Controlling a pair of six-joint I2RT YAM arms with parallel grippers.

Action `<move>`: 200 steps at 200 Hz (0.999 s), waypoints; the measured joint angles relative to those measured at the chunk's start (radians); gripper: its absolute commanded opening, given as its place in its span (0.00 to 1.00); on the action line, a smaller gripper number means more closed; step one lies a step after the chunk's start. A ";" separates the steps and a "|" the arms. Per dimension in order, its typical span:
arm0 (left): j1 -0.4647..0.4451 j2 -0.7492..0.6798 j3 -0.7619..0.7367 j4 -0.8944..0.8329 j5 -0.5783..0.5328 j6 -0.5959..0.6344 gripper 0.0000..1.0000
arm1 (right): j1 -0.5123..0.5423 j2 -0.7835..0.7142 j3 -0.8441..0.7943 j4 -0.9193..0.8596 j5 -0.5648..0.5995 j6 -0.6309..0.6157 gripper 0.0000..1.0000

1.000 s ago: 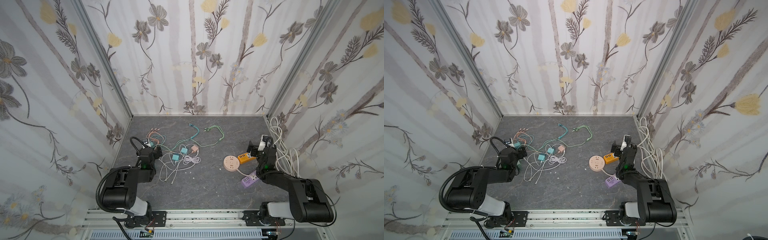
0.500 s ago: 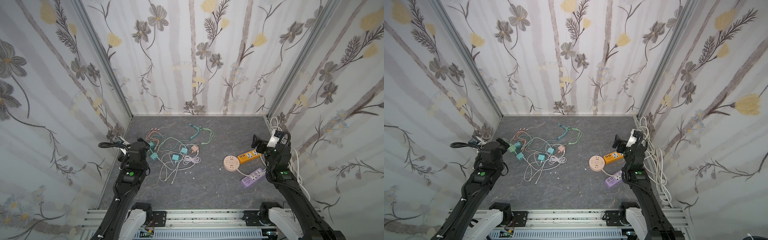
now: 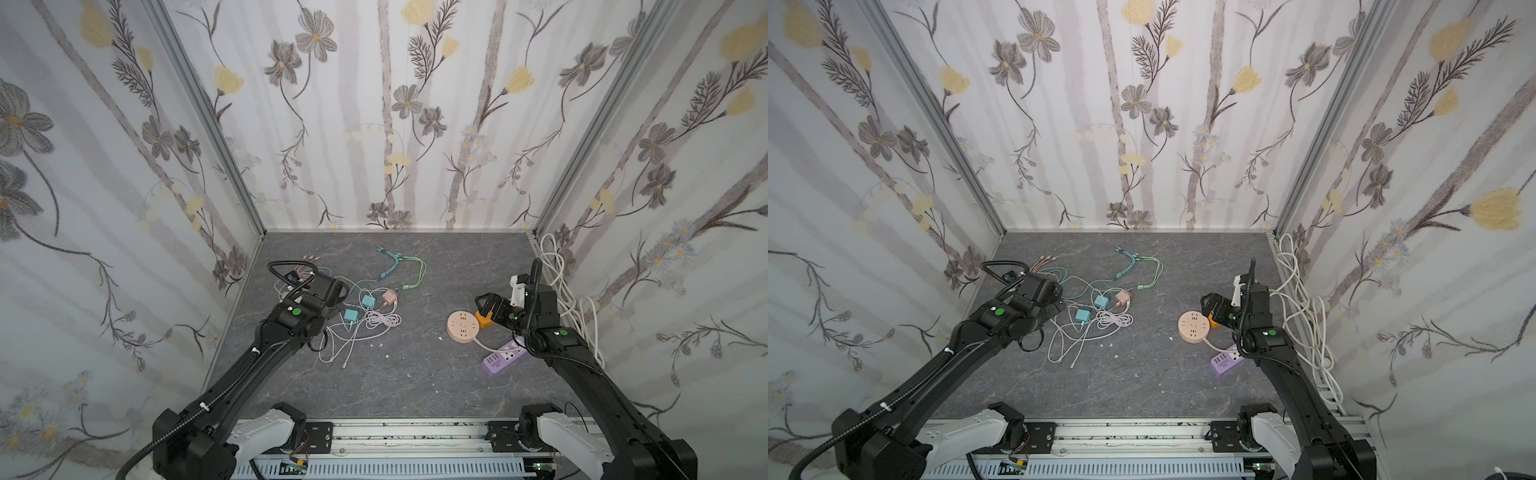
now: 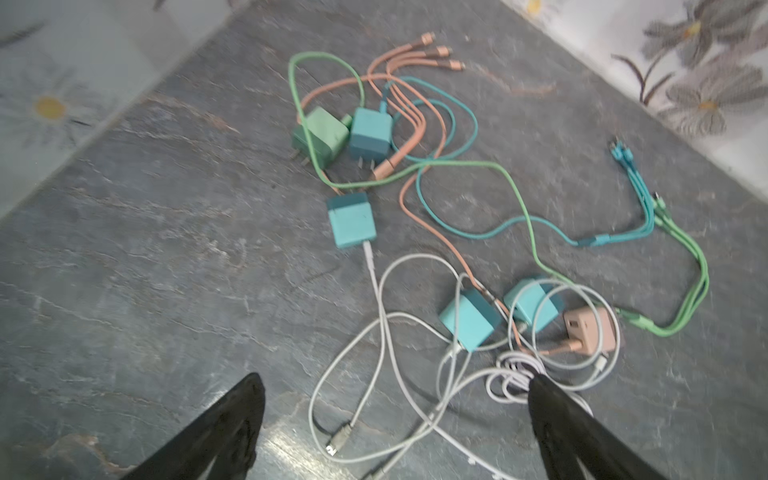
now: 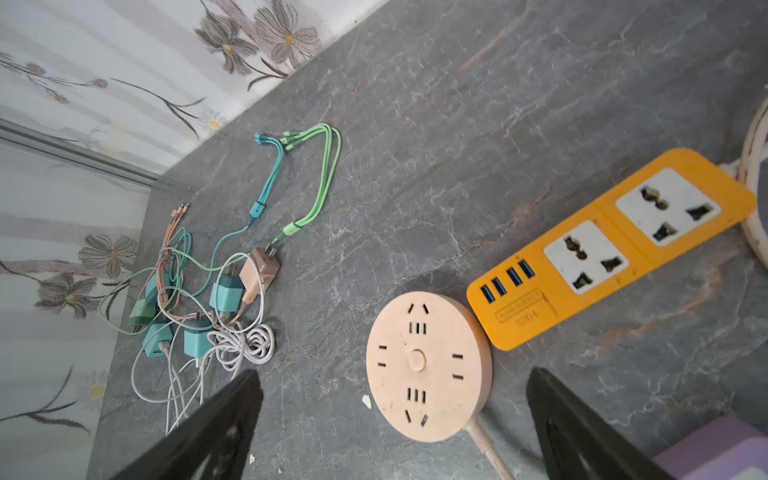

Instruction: Insert the plug

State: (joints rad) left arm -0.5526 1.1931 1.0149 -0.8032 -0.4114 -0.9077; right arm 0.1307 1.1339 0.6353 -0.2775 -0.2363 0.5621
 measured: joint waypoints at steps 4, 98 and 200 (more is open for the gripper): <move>-0.019 0.019 0.006 0.000 0.006 -0.006 1.00 | 0.000 0.002 -0.004 -0.005 0.000 0.008 0.99; -0.211 0.388 0.124 0.203 0.266 0.096 1.00 | -0.108 -0.135 -0.116 -0.221 0.168 0.198 0.99; -0.270 0.510 0.203 0.288 0.361 0.180 1.00 | -0.202 -0.218 -0.176 -0.338 0.237 0.240 0.75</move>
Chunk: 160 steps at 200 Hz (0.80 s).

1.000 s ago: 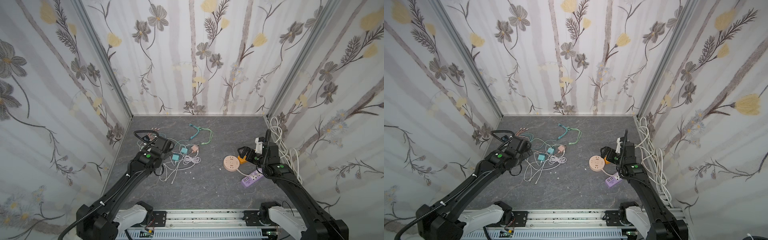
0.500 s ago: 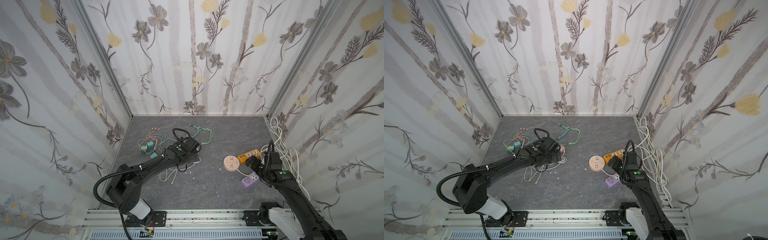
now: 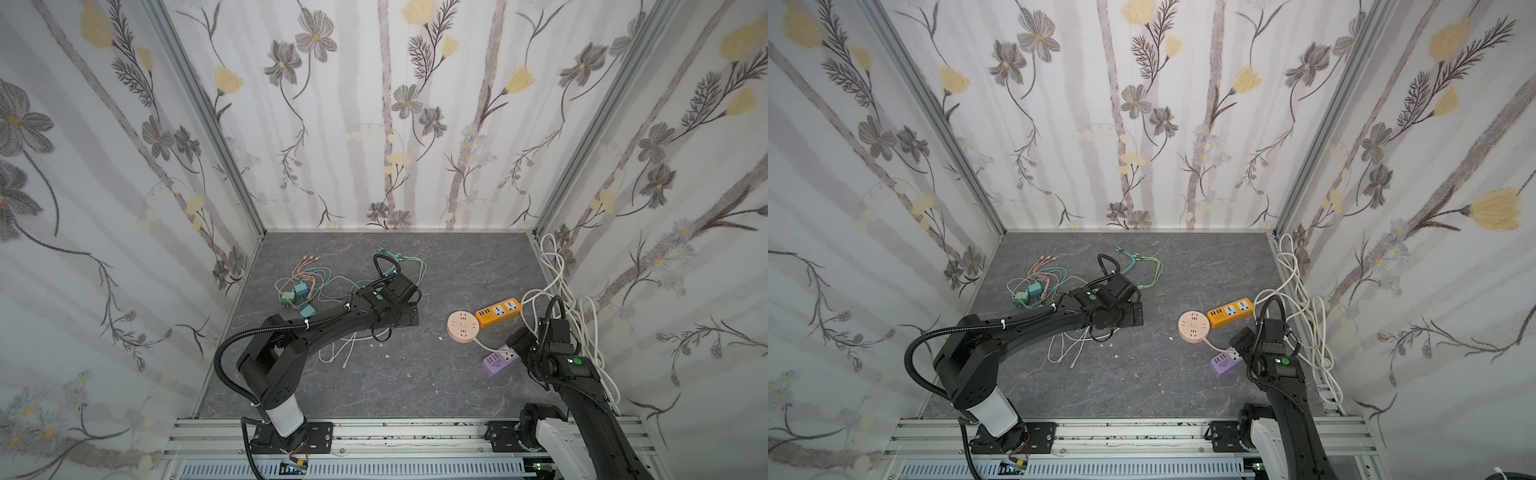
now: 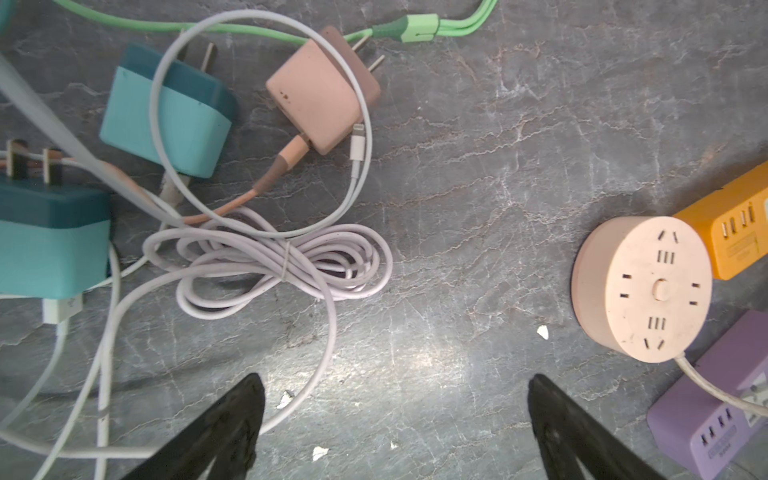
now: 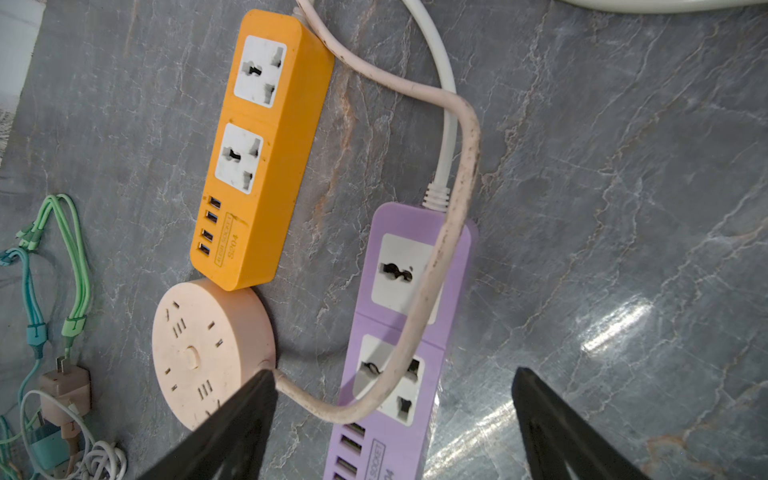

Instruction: Insert the plug

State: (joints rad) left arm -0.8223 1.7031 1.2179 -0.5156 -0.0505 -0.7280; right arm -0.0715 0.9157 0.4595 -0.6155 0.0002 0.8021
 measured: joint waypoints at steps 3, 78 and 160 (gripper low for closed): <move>0.000 0.002 0.000 0.002 0.002 0.003 1.00 | 0.000 0.004 -0.002 0.002 0.000 0.000 0.72; -0.006 0.013 0.000 0.032 0.027 0.022 1.00 | 0.023 0.035 -0.024 0.049 -0.020 -0.067 0.16; -0.150 0.380 0.489 0.001 0.025 0.316 1.00 | 0.124 0.231 0.075 0.133 -0.035 -0.194 0.00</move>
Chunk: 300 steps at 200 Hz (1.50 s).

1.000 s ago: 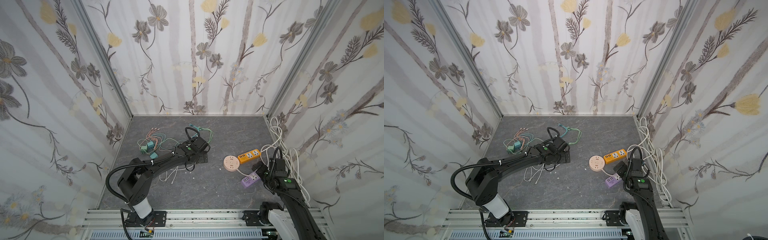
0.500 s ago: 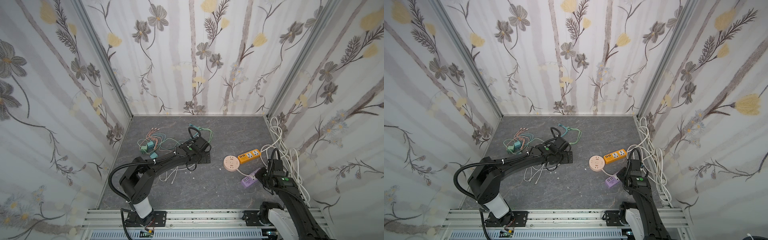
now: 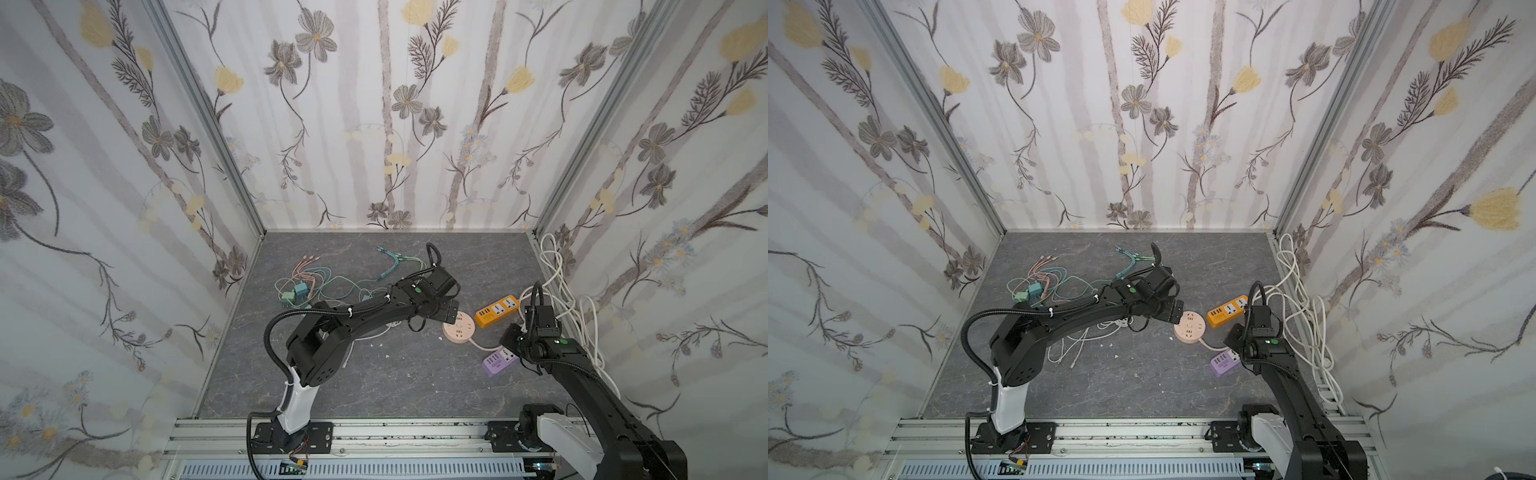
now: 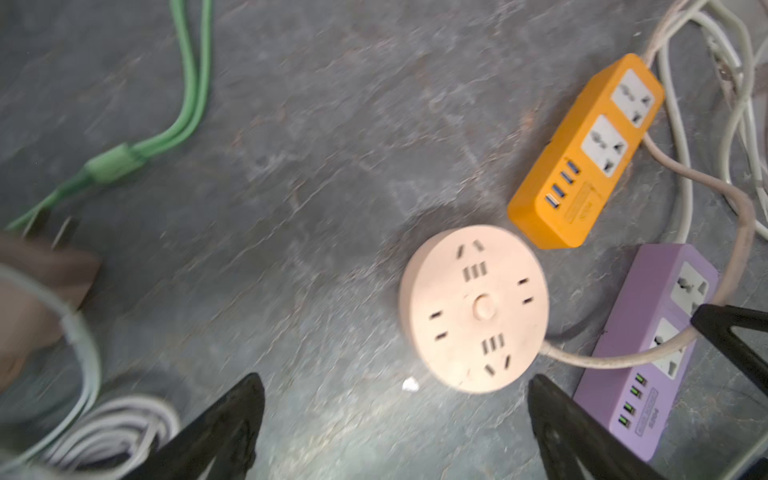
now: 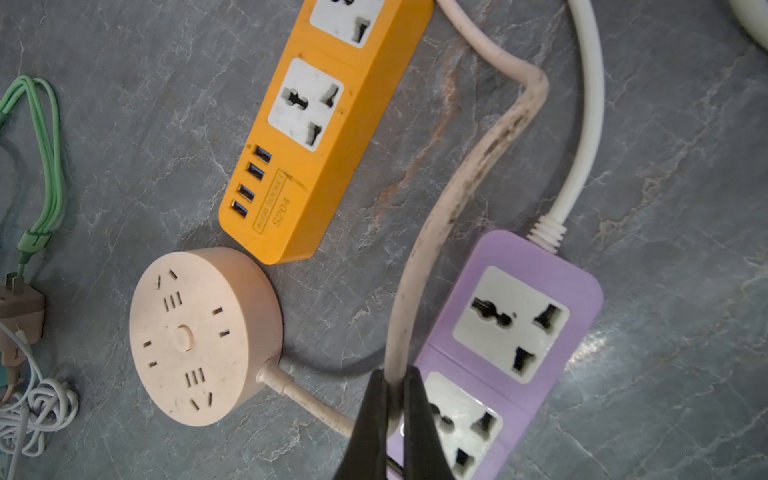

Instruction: Insert the plug

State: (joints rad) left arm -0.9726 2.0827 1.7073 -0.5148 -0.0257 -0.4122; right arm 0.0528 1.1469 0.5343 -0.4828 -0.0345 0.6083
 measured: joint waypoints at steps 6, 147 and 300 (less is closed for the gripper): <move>-0.013 0.040 0.052 -0.014 -0.009 0.027 1.00 | 0.007 0.015 0.008 0.003 -0.001 -0.010 0.00; -0.027 0.167 0.060 -0.139 -0.097 0.121 1.00 | 0.052 0.045 0.190 -0.037 0.029 -0.093 0.77; -0.036 -0.239 -0.301 0.002 -0.090 0.033 1.00 | 0.013 0.734 0.594 -0.048 0.044 0.262 0.99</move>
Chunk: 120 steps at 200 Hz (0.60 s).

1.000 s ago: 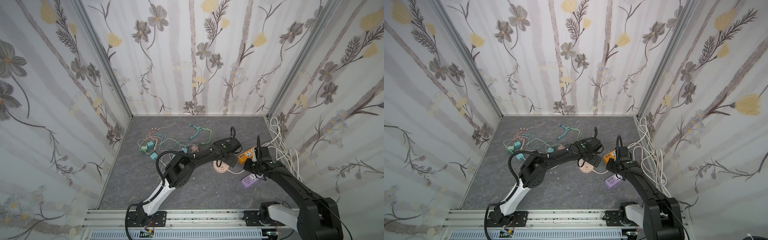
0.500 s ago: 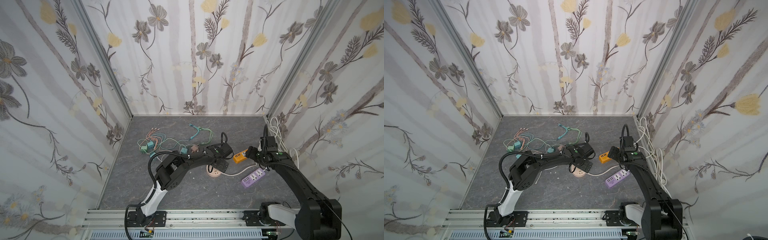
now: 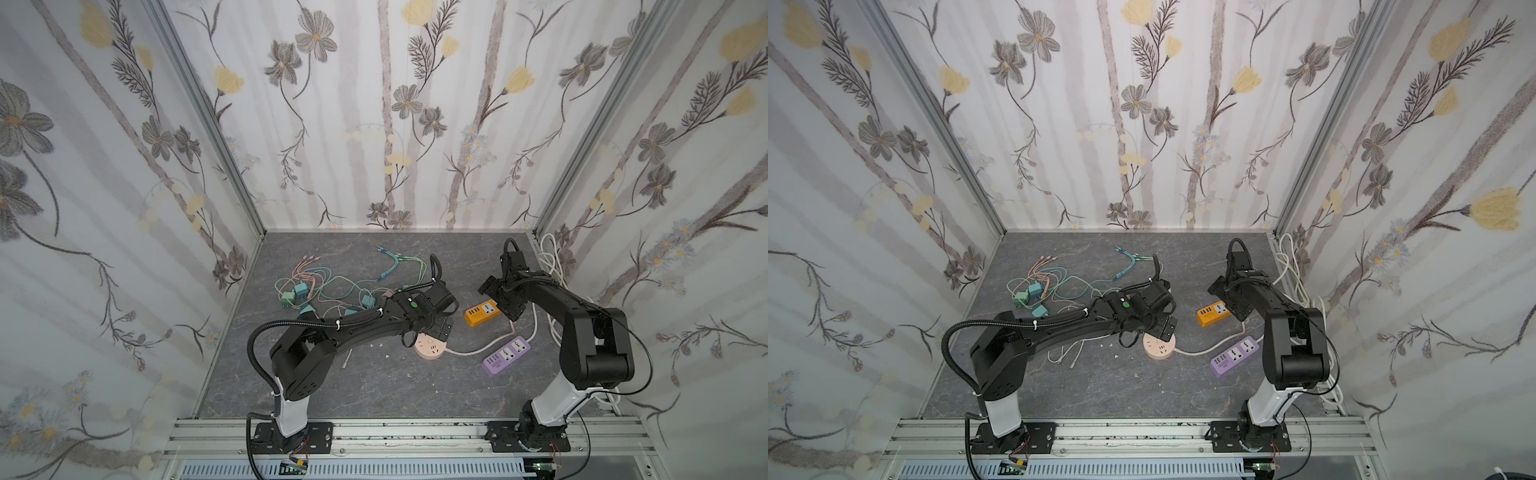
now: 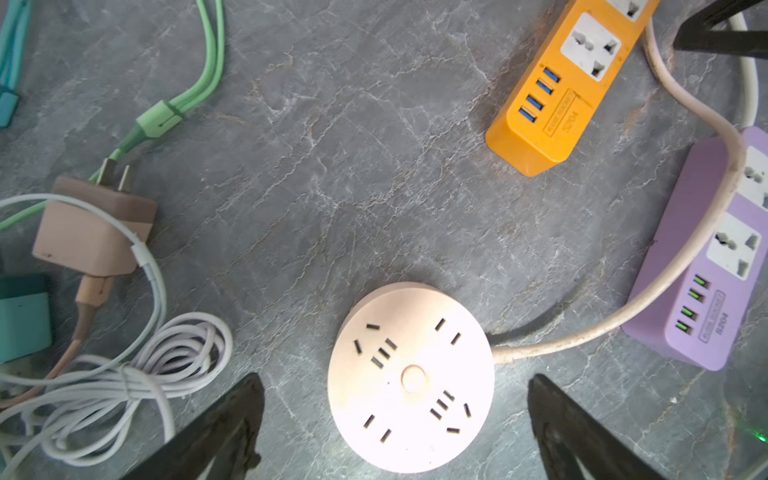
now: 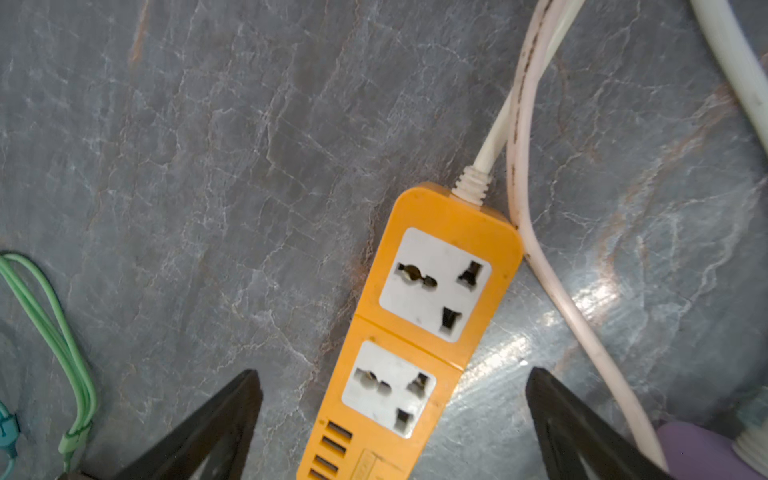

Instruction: Insert the plug

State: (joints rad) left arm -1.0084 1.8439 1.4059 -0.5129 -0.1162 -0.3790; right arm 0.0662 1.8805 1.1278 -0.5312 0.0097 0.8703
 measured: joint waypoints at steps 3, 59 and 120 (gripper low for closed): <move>0.001 -0.005 -0.006 0.001 -0.004 -0.002 1.00 | 0.000 0.007 0.003 0.000 0.000 0.012 0.99; 0.021 -0.090 -0.098 0.063 -0.058 -0.018 1.00 | 0.013 0.020 0.013 0.000 0.031 0.132 0.94; 0.062 -0.150 -0.151 0.106 -0.124 -0.043 1.00 | 0.061 0.025 -0.077 0.062 -0.066 0.274 0.83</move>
State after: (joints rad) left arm -0.9463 1.6943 1.2549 -0.4068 -0.2405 -0.4225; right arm 0.1268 1.9057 1.0508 -0.4690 -0.0563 1.1439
